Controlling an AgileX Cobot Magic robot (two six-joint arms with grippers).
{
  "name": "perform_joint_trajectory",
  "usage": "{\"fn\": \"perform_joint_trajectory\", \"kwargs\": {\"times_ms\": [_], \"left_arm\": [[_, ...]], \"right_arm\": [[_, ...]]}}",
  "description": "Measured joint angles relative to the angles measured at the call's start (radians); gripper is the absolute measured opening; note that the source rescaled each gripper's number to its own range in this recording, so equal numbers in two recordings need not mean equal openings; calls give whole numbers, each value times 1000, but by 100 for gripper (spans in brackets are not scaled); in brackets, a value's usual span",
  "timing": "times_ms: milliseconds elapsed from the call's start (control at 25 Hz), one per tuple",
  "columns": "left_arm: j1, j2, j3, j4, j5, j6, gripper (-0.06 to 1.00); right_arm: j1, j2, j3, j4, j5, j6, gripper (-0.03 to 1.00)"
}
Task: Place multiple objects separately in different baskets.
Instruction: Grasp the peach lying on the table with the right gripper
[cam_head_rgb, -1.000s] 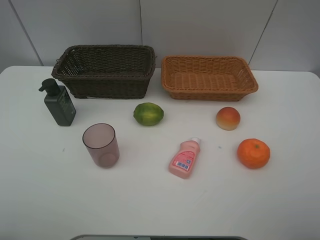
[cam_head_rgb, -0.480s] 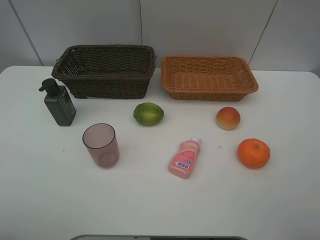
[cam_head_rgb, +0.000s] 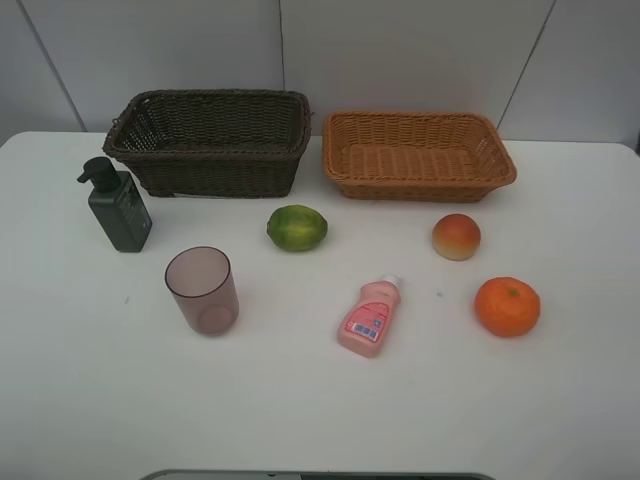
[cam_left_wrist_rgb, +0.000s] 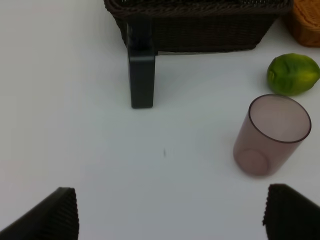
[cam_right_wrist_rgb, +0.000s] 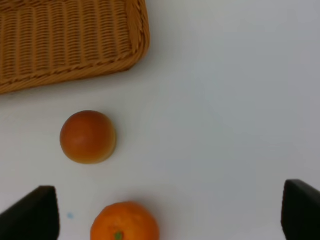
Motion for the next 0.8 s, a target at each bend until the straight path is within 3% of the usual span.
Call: {"fn": "perform_joint_trajectory", "kwargs": {"times_ms": [120,400,800], "left_arm": [[0,0,0,0,0,0,96],[0,0,0,0,0,0,96],[0,0,0,0,0,0,96]], "right_arm": [[10,93,0,16,-63,0,96],[136,313,-1,24,-131,0,96],[279,606,-142,13,-146,-1,96]]}}
